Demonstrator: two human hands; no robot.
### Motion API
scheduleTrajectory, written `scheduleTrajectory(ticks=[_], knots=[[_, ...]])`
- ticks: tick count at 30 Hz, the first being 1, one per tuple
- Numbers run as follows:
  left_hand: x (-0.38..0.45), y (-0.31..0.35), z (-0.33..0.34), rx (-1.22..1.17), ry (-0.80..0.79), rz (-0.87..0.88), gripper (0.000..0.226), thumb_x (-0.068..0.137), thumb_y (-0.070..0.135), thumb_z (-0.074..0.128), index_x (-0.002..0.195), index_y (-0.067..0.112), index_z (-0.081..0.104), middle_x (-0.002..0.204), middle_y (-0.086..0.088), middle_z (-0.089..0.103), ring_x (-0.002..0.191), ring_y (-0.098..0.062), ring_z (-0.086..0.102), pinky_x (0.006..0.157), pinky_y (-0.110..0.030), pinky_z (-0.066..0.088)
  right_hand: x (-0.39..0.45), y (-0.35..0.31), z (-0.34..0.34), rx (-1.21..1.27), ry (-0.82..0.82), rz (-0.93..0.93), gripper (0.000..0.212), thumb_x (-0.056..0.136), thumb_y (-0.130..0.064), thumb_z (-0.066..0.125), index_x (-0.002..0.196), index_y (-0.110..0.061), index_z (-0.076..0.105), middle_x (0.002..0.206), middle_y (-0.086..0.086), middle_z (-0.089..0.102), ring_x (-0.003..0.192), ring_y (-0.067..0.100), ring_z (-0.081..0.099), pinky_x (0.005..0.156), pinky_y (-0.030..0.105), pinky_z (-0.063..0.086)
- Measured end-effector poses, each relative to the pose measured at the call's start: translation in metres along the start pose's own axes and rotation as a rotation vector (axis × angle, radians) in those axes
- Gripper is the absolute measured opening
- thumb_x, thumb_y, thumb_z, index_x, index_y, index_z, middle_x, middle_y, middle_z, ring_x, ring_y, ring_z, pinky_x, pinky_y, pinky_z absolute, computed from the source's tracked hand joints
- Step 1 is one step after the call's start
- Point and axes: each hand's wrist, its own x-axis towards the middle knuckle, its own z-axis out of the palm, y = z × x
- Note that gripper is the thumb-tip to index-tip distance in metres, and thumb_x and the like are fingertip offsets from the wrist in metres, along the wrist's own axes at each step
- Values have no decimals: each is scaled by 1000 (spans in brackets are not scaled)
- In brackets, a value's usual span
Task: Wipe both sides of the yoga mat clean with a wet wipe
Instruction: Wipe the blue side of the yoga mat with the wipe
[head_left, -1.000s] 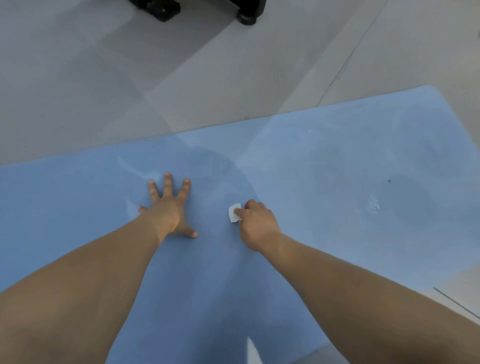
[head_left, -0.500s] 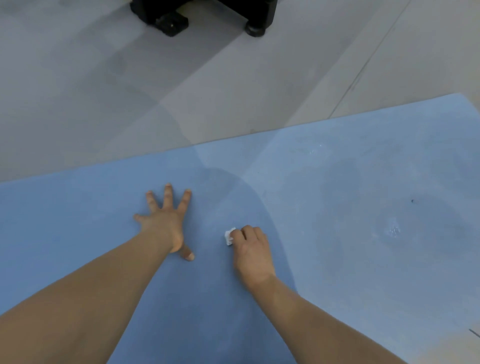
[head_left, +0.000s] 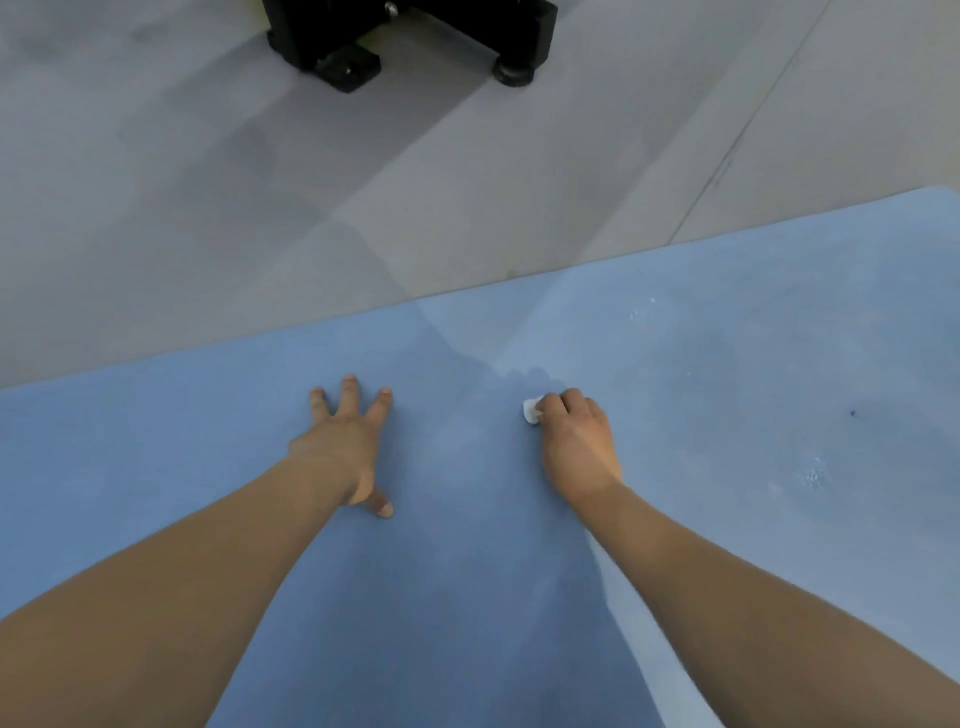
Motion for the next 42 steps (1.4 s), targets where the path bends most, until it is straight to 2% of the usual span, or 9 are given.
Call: scheduleTrajectory(ticks=[5, 11, 17, 24, 26, 29, 34, 39, 42], knots=[[1, 18, -10, 150, 39, -47, 147, 49, 56, 96, 154, 24, -2, 159, -12, -25, 148, -52, -14, 105, -65, 40, -16, -67, 22, 74, 35, -53, 9, 78, -7, 64, 86, -6, 67, 76, 13, 60, 61, 33, 58, 57, 33, 47], [8, 11, -11, 52, -12, 10, 144, 47, 47, 99, 152, 20, 4, 151, -7, -47, 146, -50, -26, 103, -60, 46, -18, -83, 25, 41, -30, -357, 39, 85, -18, 35, 100, -8, 70, 86, 10, 62, 67, 29, 58, 63, 32, 52], [8, 15, -15, 81, -25, 4, 151, 47, 46, 99, 155, 20, -4, 153, -9, -44, 145, -54, -23, 102, -62, 46, 2, -36, 1, 39, -147, -197, 35, 63, 10, 56, 90, -11, 65, 77, 6, 51, 58, 30, 51, 56, 28, 35], [10, 15, -12, 83, -27, -6, 151, 47, 46, 100, 155, 20, -3, 154, -9, -43, 145, -54, -23, 103, -62, 45, 1, -59, 1, -6, -120, -153, 20, 82, -29, 64, 79, -9, 69, 86, 8, 51, 73, 29, 50, 64, 37, 46], [11, 17, -13, 86, -31, -6, 152, 47, 45, 100, 155, 20, -4, 154, -9, -43, 145, -54, -23, 103, -62, 45, 3, -58, 1, -58, -154, -185, 15, 66, -13, 80, 74, -9, 68, 78, 8, 51, 63, 27, 51, 56, 32, 44], [12, 19, -15, 98, -39, -14, 153, 47, 46, 100, 155, 20, -6, 154, -11, -42, 144, -56, -21, 102, -62, 46, 7, -56, 0, -19, -240, -170, 27, 59, 13, 69, 80, -4, 65, 75, 12, 54, 59, 31, 53, 52, 31, 41], [12, 17, -13, 85, -29, 0, 152, 46, 46, 100, 154, 19, -3, 155, -11, -42, 144, -56, -22, 103, -61, 45, 2, -67, 2, 1, -241, -65, 34, 56, 13, 67, 82, -8, 63, 76, 12, 55, 55, 29, 50, 51, 27, 33], [13, 17, -12, 83, -32, -6, 153, 44, 45, 101, 154, 20, -3, 154, -10, -43, 144, -55, -23, 103, -62, 45, -1, -76, 13, 65, -200, 28, 36, 63, 13, 54, 92, -5, 62, 86, 15, 54, 68, 33, 53, 59, 36, 44], [12, 15, -13, 65, -19, -5, 156, 44, 45, 101, 154, 19, -6, 155, -8, -42, 145, -53, -24, 104, -60, 45, -11, -101, 22, 100, -136, -145, 22, 64, 0, 49, 81, -9, 61, 74, 12, 54, 58, 31, 52, 52, 32, 45]])
